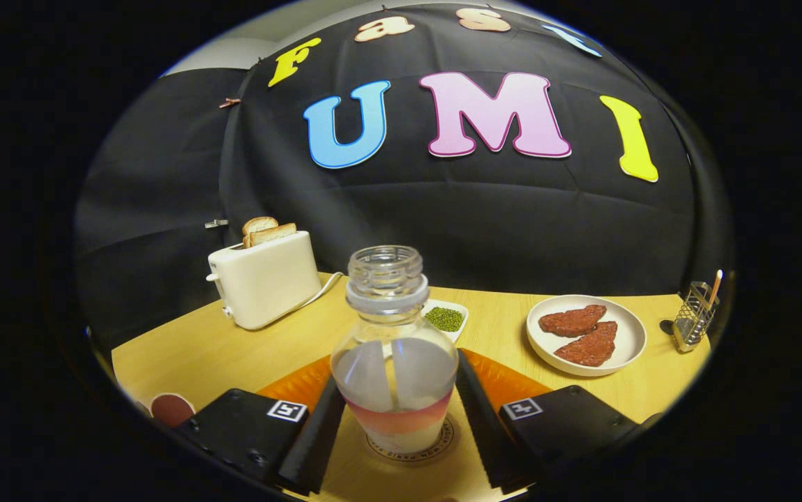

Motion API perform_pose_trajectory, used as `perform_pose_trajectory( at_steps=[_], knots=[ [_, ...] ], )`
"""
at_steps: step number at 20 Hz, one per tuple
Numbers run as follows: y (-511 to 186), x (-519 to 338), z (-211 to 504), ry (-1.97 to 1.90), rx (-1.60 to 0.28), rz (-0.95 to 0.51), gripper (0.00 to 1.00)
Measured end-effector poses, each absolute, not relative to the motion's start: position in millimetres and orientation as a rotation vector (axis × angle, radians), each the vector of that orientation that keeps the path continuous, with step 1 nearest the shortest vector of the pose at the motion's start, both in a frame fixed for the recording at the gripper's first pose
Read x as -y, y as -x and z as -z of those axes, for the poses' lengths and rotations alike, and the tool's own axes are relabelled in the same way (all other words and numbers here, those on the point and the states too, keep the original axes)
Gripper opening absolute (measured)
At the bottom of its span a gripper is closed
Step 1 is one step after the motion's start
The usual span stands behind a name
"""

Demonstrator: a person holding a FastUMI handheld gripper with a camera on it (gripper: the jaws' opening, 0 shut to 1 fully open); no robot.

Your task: Take the bottle from table, then pour the juice into the cup, finally place the bottle on the coaster

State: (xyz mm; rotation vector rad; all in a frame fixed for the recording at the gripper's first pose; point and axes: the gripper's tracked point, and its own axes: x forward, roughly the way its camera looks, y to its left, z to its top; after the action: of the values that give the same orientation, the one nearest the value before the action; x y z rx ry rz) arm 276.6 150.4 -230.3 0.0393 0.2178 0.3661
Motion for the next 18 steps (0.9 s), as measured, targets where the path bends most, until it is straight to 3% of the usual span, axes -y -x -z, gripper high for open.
perform_pose_trajectory(
  at_steps=[1, 10, 18],
  knots=[
    [-276, -150, 229, -0.033, -0.216, -0.364, 1.00],
    [-238, -142, 205, -0.035, -0.261, -0.392, 1.00],
    [-147, -106, 140, 0.002, -0.191, -0.373, 0.99]
  ],
)
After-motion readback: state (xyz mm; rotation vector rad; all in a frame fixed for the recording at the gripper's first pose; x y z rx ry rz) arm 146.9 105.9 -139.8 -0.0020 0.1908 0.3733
